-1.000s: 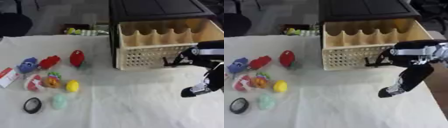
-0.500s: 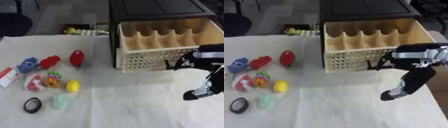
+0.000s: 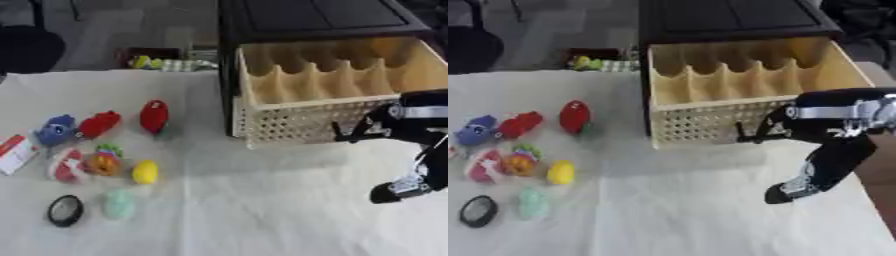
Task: Pick up objects from table and place into drawer.
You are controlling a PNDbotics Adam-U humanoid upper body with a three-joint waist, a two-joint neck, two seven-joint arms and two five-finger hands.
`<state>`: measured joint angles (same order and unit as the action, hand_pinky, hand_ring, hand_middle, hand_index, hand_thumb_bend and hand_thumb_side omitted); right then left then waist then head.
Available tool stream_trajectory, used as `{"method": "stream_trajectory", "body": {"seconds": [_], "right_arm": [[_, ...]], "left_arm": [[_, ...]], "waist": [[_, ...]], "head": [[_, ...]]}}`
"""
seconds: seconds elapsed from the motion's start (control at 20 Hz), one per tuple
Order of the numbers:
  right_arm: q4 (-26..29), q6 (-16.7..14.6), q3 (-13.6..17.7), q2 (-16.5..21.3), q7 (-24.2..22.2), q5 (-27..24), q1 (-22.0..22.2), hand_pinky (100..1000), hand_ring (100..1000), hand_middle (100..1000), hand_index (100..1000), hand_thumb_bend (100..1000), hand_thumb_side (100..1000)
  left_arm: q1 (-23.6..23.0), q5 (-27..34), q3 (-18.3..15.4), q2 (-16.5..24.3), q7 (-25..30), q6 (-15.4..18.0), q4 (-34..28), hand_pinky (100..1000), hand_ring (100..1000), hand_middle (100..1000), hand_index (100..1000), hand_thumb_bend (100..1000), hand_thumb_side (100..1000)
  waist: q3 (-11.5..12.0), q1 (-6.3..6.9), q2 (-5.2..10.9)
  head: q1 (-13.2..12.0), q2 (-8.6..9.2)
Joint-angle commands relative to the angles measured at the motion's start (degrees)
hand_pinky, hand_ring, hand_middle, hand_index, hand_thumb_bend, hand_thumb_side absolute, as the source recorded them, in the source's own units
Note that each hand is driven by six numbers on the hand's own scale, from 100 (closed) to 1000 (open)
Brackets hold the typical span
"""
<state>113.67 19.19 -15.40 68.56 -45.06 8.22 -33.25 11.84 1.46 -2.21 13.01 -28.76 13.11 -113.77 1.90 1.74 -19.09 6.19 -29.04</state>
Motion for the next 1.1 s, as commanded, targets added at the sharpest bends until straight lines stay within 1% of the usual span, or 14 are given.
{"method": "stream_trajectory", "body": {"seconds": [0.05, 0.2, 0.3, 0.4, 0.7, 0.95, 1.1], "right_arm": [[0.9, 0.0, 0.8, 2.1, -0.1, -0.3, -0.5, 100, 100, 100, 814, 624, 468], [0.9, -0.1, 0.7, 2.1, -0.1, -0.1, -0.6, 100, 100, 100, 824, 623, 472], [0.9, -0.1, 0.7, 2.1, -0.2, 0.1, -0.6, 100, 100, 100, 861, 616, 480], [0.9, -0.2, 0.8, 2.1, -0.2, 0.4, -0.7, 100, 100, 100, 878, 615, 483], [0.9, -1.4, 1.3, 2.1, 0.4, 1.0, -1.3, 100, 100, 100, 886, 618, 492], [0.9, -2.0, 1.7, 2.3, 0.7, 0.2, -1.4, 100, 100, 100, 884, 622, 497], [0.9, -3.0, 2.2, 2.4, 1.3, -0.4, -1.4, 100, 100, 100, 882, 622, 503]], "left_arm": [[0.5, 0.1, 0.1, 0.3, 0.3, 0.0, -0.8, 410, 464, 509, 733, 100, 927], [0.5, 0.1, 0.1, 0.2, 0.4, 0.0, -0.8, 410, 465, 509, 733, 100, 927], [0.5, 0.2, 0.1, 0.2, 0.4, 0.0, -0.8, 410, 465, 509, 733, 100, 928], [0.4, 0.2, 0.1, 0.2, 0.5, -0.1, -0.8, 411, 464, 510, 733, 100, 928], [0.3, 0.1, 0.1, 0.2, 0.5, -0.1, -0.8, 411, 464, 510, 733, 100, 928], [0.3, 0.1, 0.1, 0.2, 0.5, -0.1, -0.8, 411, 464, 510, 732, 100, 928], [0.2, 0.0, 0.1, 0.2, 0.5, -0.2, -0.8, 411, 464, 510, 731, 100, 928]], "waist": [[0.0, -0.16, 0.92], [0.0, -0.2, 0.91], [0.0, -0.23, 0.91], [0.0, -0.22, 0.92], [-0.1, -0.21, 0.93], [-0.2, -0.2, 0.89], [-0.2, -0.21, 0.89]], "head": [[-0.1, 0.61], [-0.1, 0.57], [0.0, 0.6], [-0.1, 0.62], [-0.1, 0.37], [-0.1, 0.26], [-0.2, 0.13]]}}
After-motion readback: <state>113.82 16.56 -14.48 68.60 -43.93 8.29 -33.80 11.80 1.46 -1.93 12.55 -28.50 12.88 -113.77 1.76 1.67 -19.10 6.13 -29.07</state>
